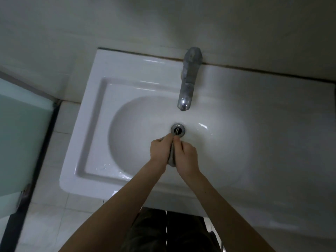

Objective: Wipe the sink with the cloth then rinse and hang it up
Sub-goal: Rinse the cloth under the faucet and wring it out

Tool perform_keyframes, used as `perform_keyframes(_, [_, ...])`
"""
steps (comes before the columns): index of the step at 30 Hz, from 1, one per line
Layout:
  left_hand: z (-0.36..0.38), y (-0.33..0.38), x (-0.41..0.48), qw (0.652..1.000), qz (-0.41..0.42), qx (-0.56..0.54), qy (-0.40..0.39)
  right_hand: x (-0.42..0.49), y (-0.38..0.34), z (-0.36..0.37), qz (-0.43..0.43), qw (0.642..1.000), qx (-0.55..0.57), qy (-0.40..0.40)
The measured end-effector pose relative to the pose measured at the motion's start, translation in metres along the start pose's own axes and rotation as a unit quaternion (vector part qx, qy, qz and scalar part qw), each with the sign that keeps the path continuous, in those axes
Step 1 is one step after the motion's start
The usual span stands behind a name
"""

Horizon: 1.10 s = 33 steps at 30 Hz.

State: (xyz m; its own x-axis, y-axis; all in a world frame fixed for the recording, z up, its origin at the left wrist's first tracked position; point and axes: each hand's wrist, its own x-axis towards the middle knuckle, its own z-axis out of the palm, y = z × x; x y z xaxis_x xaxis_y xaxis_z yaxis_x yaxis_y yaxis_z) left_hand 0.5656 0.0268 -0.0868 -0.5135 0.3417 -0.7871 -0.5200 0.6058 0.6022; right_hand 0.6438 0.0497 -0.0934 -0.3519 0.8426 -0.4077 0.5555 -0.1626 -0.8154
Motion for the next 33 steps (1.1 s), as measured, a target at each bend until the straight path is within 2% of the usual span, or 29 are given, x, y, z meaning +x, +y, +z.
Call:
perform_keyframes(2, [-0.002,0.016,-0.009,1.0,0.031,0.004,0.0,0.001,-0.007,-0.011,0.113,0.988,0.104,-0.019])
perform_keyframes(3, [-0.003,0.024,-0.013,0.999,0.049,0.0,0.004,0.001,-0.013,-0.019,0.175,0.968,0.176,-0.023])
perform_keyframes(5, [-0.006,0.039,-0.024,0.996,0.088,-0.01,0.011,-0.001,-0.026,-0.042,0.264,0.889,0.371,-0.045])
perform_keyframes(6, [-0.006,0.043,-0.03,0.994,0.107,-0.002,0.011,-0.005,-0.033,-0.052,0.289,0.846,0.444,-0.062])
perform_keyframes(7, [-0.007,0.046,-0.037,0.991,0.132,0.014,0.008,-0.01,-0.039,-0.059,0.302,0.821,0.478,-0.082])
perform_keyframes(9, [-0.005,0.049,-0.054,0.979,0.194,0.058,-0.005,-0.019,-0.052,-0.066,0.311,0.817,0.471,-0.117])
perform_keyframes(12, [0.0,0.051,-0.079,0.949,0.287,0.129,-0.024,-0.03,-0.067,-0.06,0.302,0.842,0.427,-0.133])
perform_keyframes(15, [-0.006,0.065,-0.092,0.88,0.421,0.216,-0.041,-0.035,-0.083,-0.064,0.298,0.855,0.409,-0.119])
perform_keyframes(20, [-0.026,0.099,-0.106,0.69,0.632,0.345,-0.077,-0.035,-0.104,-0.08,0.259,0.85,0.422,-0.178])
perform_keyframes(21, [-0.027,0.104,-0.11,0.667,0.653,0.351,-0.073,-0.037,-0.111,-0.077,0.251,0.842,0.434,-0.199])
perform_keyframes(22, [-0.026,0.107,-0.115,0.655,0.665,0.353,-0.067,-0.04,-0.119,-0.076,0.242,0.817,0.479,-0.214])
perform_keyframes(24, [-0.02,0.109,-0.127,0.667,0.659,0.345,-0.045,-0.043,-0.133,-0.07,0.158,0.736,0.631,-0.188])
perform_keyframes(25, [-0.015,0.11,-0.133,0.685,0.646,0.335,-0.033,-0.048,-0.138,-0.07,0.121,0.737,0.644,-0.163])
perform_keyframes(27, [-0.007,0.111,-0.137,0.715,0.623,0.317,-0.005,-0.056,-0.144,-0.079,0.152,0.825,0.526,-0.14])
perform_keyframes(28, [-0.004,0.11,-0.137,0.724,0.617,0.31,0.006,-0.055,-0.141,-0.082,0.164,0.857,0.474,-0.123])
perform_keyframes(31, [-0.001,0.104,-0.13,0.753,0.588,0.296,0.005,-0.051,-0.129,-0.08,0.166,0.868,0.462,-0.077])
perform_keyframes(33, [0.0,0.096,-0.121,0.775,0.561,0.292,-0.001,-0.049,-0.127,-0.067,0.169,0.843,0.509,-0.05])
